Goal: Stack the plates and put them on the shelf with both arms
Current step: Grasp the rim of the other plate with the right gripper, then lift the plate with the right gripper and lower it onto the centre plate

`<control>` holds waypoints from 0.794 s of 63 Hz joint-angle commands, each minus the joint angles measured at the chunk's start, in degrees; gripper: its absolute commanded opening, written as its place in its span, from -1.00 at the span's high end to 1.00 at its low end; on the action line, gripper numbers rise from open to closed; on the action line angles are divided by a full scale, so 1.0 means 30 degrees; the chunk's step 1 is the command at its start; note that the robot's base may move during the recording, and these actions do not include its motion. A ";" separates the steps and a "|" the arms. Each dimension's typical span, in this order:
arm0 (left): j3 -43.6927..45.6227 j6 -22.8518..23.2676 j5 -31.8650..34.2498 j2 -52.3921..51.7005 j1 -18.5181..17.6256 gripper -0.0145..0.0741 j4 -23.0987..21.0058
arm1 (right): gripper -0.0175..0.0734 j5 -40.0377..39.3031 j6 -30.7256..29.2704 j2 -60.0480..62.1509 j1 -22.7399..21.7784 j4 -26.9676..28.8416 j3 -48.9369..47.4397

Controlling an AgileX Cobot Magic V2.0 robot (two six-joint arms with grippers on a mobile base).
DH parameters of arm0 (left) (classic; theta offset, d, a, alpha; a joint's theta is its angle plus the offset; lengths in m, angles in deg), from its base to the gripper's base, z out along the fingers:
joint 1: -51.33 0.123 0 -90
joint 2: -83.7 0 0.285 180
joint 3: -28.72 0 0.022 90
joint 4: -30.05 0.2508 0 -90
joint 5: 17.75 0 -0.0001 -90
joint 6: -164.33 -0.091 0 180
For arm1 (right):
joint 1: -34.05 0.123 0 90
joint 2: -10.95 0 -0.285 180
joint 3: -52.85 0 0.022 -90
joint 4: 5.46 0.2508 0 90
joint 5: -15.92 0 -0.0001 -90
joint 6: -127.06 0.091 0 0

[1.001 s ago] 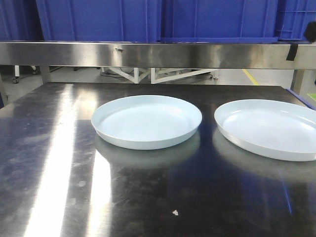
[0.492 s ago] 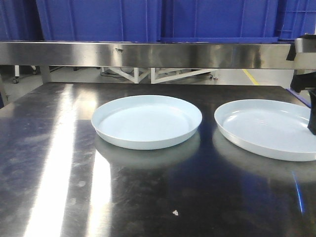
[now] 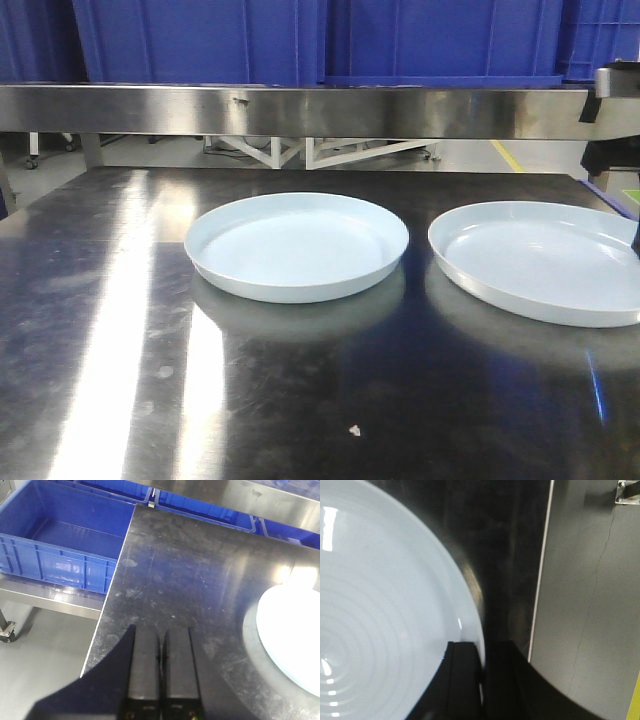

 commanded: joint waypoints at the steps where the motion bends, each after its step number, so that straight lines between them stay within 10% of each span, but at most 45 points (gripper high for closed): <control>1: 0.0553 -0.0057 0.1406 -0.0068 -0.0121 0.44 -0.0216 | 0.51 -0.0250 -0.0248 0.1257 -0.0098 -0.0407 -0.1104; 32: 0.0553 -0.0057 0.1406 -0.0068 -0.0121 0.44 -0.0216 | 0.51 -0.0539 -0.0230 0.3957 0.0272 0.2400 -0.5254; 50: 0.0553 -0.0057 0.1406 -0.0068 -0.0121 0.44 -0.0216 | 0.51 -0.1682 -0.0230 0.3444 0.3169 0.3308 -0.5464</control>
